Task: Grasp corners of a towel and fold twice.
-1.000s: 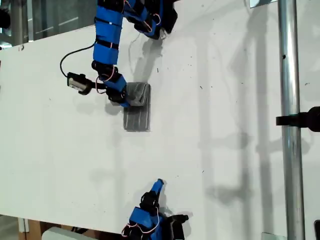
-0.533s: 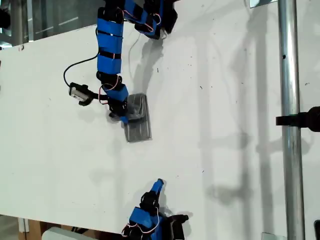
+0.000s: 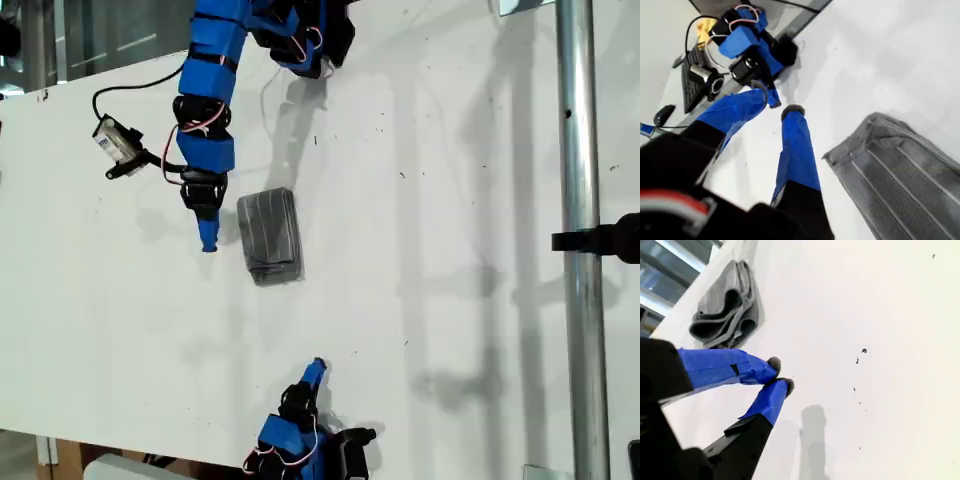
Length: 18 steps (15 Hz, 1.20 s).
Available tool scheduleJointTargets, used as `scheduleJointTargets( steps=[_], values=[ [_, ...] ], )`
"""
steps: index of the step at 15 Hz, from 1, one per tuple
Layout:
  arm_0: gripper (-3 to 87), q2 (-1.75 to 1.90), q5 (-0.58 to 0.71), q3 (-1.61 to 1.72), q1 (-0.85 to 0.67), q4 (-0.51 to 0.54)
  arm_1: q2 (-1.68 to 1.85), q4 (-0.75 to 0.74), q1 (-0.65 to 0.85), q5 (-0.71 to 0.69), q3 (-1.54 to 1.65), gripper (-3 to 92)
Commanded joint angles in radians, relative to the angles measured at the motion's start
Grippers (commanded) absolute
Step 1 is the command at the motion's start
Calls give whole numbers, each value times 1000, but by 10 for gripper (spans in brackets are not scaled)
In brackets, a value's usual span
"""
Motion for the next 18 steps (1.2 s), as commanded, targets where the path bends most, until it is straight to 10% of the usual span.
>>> scheduleJointTargets(
  steps=[1, 6, 8, 11, 18],
  values=[
    [36, 2, -61, 11, -34, 94, 299, 282, 69, -38, 186, 23],
    [-7, 2, 126, 11, -26, 94, 1177, 716, 137, 121, 897, -3],
    [-7, 2, 541, 11, -31, 94, 1289, 867, 184, 235, 1005, -3],
    [-10, 2, 557, 12, -32, 91, 1279, 904, 34, 506, 1039, 119],
    [-10, 2, 557, 12, -32, 91, 1289, 922, -58, 390, 1034, 117]
  ],
)
